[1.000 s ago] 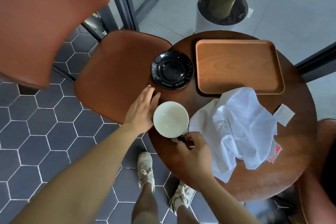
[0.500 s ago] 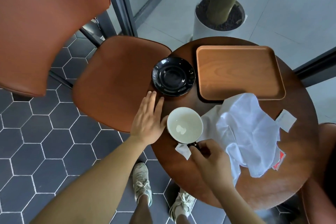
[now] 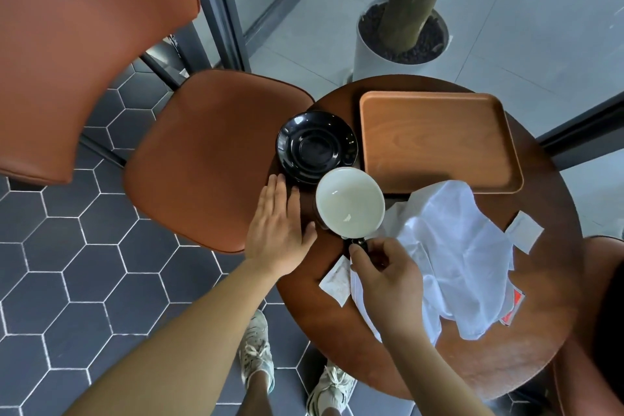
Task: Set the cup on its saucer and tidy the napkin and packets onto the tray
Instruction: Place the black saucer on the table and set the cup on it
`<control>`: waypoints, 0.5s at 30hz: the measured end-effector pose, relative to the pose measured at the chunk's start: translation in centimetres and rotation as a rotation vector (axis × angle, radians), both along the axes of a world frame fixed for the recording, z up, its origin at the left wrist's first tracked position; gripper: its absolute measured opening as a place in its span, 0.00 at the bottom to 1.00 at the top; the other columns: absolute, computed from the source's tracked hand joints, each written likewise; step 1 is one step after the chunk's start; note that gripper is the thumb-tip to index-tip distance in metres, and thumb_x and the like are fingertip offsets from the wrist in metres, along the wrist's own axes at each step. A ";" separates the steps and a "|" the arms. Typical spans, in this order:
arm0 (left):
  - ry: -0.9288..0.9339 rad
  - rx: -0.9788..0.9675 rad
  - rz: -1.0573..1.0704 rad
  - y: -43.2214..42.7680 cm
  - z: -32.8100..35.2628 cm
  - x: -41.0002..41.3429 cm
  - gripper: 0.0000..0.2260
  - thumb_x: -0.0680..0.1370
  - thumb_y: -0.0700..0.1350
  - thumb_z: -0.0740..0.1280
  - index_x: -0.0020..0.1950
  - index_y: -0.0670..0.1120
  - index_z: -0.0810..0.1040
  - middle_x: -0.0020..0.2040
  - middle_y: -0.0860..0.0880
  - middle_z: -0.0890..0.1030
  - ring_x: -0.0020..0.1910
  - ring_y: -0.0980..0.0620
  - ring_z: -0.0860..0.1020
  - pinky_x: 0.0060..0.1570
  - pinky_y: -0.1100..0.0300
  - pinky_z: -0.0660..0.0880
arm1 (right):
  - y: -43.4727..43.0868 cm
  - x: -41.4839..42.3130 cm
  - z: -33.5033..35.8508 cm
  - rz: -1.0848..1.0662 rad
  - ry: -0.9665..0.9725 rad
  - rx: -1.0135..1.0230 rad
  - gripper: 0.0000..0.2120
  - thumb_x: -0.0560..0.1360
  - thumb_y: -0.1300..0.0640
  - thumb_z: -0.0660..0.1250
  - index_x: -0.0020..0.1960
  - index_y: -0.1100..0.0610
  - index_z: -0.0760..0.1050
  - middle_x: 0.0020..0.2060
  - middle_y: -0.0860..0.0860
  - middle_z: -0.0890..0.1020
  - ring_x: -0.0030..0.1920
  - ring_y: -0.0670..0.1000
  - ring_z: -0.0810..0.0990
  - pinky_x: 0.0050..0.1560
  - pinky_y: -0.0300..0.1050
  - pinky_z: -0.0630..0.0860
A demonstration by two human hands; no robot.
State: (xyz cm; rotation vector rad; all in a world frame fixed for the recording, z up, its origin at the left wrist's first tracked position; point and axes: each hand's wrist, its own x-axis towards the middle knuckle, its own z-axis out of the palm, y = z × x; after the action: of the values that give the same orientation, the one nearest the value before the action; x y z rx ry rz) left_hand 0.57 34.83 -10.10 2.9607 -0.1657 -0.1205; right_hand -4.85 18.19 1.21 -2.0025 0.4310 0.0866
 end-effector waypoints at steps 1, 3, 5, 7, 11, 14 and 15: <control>0.002 -0.010 0.025 -0.5 -0.1 -0.1 0.33 0.82 0.60 0.52 0.78 0.37 0.59 0.79 0.33 0.54 0.80 0.38 0.48 0.79 0.44 0.49 | 0.2 0.3 0.0 -0.008 -0.010 0.006 0.19 0.58 0.35 0.63 0.34 0.50 0.74 0.33 0.41 0.81 0.37 0.41 0.79 0.35 0.30 0.71; -0.006 0.003 0.054 -1.0 -0.4 -0.5 0.34 0.82 0.60 0.51 0.78 0.37 0.58 0.80 0.33 0.52 0.81 0.39 0.47 0.79 0.43 0.50 | 0.1 0.9 -0.3 -0.012 0.002 0.011 0.16 0.61 0.37 0.65 0.35 0.49 0.75 0.33 0.41 0.81 0.37 0.40 0.79 0.37 0.32 0.71; -0.021 0.030 0.067 -1.0 -0.7 -0.4 0.34 0.82 0.61 0.51 0.78 0.37 0.58 0.80 0.34 0.52 0.81 0.39 0.47 0.78 0.43 0.50 | -0.5 2.0 -1.5 -0.015 0.011 -0.007 0.11 0.67 0.43 0.70 0.37 0.50 0.77 0.34 0.42 0.82 0.39 0.41 0.80 0.39 0.37 0.72; -0.021 0.029 0.065 -1.1 -0.5 -0.3 0.33 0.81 0.60 0.51 0.78 0.37 0.59 0.80 0.34 0.53 0.81 0.39 0.48 0.78 0.43 0.51 | -1.1 3.0 -2.4 -0.035 0.015 -0.030 0.07 0.71 0.47 0.71 0.39 0.49 0.77 0.35 0.41 0.82 0.40 0.41 0.80 0.40 0.38 0.71; -0.031 0.025 0.064 -1.1 -0.8 -0.4 0.33 0.81 0.59 0.53 0.78 0.37 0.61 0.79 0.33 0.55 0.80 0.38 0.50 0.78 0.42 0.52 | -0.4 6.0 -3.2 -0.006 -0.013 -0.050 0.08 0.72 0.46 0.70 0.39 0.48 0.76 0.36 0.45 0.83 0.40 0.45 0.81 0.41 0.43 0.76; -0.042 0.028 0.063 -1.0 -0.8 -0.4 0.32 0.81 0.59 0.54 0.77 0.38 0.62 0.79 0.33 0.56 0.80 0.38 0.51 0.77 0.42 0.53 | 0.3 8.6 -3.7 0.036 -0.042 -0.087 0.07 0.74 0.49 0.71 0.41 0.50 0.77 0.37 0.47 0.83 0.40 0.47 0.82 0.42 0.44 0.76; -0.039 0.029 0.063 -1.0 -0.8 -0.4 0.32 0.81 0.59 0.53 0.77 0.38 0.62 0.79 0.33 0.56 0.80 0.38 0.51 0.77 0.42 0.53 | 0.5 9.3 -3.9 0.055 -0.046 -0.111 0.08 0.74 0.49 0.71 0.42 0.51 0.77 0.37 0.47 0.83 0.40 0.47 0.82 0.41 0.43 0.76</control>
State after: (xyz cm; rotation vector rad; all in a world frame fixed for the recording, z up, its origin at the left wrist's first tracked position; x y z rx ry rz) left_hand 0.21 33.80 -10.92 2.9945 -0.0770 -0.0578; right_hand 4.48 18.73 -2.70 -2.1214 0.3586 0.0515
